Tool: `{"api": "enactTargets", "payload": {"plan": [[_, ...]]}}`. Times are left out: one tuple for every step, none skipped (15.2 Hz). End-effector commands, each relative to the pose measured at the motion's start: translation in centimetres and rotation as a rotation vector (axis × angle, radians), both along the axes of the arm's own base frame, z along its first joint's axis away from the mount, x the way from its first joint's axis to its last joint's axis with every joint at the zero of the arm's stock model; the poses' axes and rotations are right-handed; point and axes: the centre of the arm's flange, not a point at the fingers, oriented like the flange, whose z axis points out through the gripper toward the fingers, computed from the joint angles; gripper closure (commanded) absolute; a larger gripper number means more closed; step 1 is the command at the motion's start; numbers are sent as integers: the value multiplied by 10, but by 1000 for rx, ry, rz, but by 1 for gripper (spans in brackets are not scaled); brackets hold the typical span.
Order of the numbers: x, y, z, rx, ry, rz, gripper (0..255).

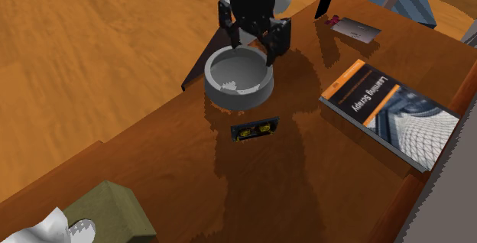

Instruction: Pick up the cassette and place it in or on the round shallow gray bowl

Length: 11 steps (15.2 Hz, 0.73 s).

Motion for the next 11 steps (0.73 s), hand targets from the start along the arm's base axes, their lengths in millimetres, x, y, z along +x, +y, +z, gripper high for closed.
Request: {"api": "enactTargets", "payload": {"plan": [[21,17,1,-8,0,-123,0],[32,25,0,-13,0,-180,0],[43,33,0,-18,0,-236,0],[54,39,0,-23,0,-293,0],[66,45,-1,-28,0,-349,0],[78,51,-1,-33,-1,-406,0],[90,55,-1,-38,-1,-463,0],[103,59,-2,-43,-1,-519,0],[116,62,-2,-48,-1,-576,0],[129,65,-3,-53,-1,-632,0],[142,67,-3,-58,-1,-689,0]]}}
